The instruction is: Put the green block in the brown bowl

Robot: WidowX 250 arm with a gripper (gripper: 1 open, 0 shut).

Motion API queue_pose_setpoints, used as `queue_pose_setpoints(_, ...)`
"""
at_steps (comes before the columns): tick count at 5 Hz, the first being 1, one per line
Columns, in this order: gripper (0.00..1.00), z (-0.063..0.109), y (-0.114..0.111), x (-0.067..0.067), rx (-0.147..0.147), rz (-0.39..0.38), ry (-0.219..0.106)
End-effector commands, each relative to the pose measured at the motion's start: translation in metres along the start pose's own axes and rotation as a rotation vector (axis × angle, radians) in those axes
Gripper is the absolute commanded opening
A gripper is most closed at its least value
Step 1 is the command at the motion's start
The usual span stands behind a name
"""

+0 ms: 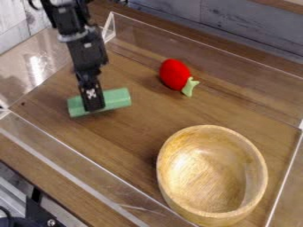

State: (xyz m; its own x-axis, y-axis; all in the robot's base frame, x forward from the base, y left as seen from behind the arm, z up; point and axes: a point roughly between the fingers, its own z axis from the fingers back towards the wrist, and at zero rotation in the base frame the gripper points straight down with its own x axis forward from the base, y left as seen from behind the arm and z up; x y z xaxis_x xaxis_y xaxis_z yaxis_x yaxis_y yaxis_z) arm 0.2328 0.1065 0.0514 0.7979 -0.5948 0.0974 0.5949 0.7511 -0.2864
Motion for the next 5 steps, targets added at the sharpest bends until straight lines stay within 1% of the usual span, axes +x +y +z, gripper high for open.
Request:
queue_pose_setpoints(1,0.0,0.033,-0.013,0.019,0.072,-0.059,0.005)
queue_pose_setpoints(2,0.0,0.016,-0.02,0.031,0.069,-0.047,0.008)
queue_pose_setpoints(3,0.0,-0.006,-0.029,0.038,0.07,-0.012,0.025)
queue_pose_setpoints(4,0.0,0.004,-0.026,0.039,0.103,0.015,0.03)
queue_pose_setpoints(5,0.0,0.007,-0.019,0.037,0.115,0.03,0.024)
